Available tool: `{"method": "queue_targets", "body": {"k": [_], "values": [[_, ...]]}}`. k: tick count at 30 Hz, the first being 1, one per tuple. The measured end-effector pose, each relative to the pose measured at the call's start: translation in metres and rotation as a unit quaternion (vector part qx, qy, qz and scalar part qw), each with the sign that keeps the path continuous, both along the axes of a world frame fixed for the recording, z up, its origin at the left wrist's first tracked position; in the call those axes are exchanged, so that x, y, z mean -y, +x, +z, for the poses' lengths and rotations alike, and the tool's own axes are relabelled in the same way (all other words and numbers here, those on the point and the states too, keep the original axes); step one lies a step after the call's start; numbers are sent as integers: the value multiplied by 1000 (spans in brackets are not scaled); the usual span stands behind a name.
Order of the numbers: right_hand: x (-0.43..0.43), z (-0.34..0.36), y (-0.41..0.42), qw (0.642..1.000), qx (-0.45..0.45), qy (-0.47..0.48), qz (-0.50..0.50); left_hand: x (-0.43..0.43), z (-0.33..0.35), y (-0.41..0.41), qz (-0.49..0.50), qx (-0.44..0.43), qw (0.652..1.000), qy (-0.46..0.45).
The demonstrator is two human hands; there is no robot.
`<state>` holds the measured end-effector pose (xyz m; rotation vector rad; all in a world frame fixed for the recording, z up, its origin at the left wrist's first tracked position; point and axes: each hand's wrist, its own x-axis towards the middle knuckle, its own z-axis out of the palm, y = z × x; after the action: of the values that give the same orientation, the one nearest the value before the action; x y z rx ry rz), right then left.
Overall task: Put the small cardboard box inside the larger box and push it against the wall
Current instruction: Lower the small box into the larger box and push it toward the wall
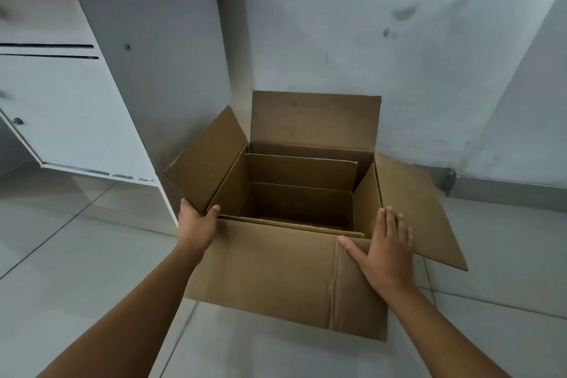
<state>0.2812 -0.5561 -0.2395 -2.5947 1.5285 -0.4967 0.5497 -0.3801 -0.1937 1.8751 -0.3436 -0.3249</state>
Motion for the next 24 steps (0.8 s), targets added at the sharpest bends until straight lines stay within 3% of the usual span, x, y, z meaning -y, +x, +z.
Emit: {"method": "queue_targets", "body": {"k": [6, 10, 15, 24], "values": [[20, -2, 68, 1000, 17, -4, -18, 27, -18, 35, -29, 136, 984, 113], [38, -5, 99, 1000, 27, -8, -11, 50, -37, 54, -145, 296, 913, 239], [58, -6, 120, 999, 34, -20, -2, 72, -57, 79, -188, 337, 879, 280], [79, -6, 161, 999, 40, -20, 10, 82, -67, 125, -186, 360, 868, 286]]}}
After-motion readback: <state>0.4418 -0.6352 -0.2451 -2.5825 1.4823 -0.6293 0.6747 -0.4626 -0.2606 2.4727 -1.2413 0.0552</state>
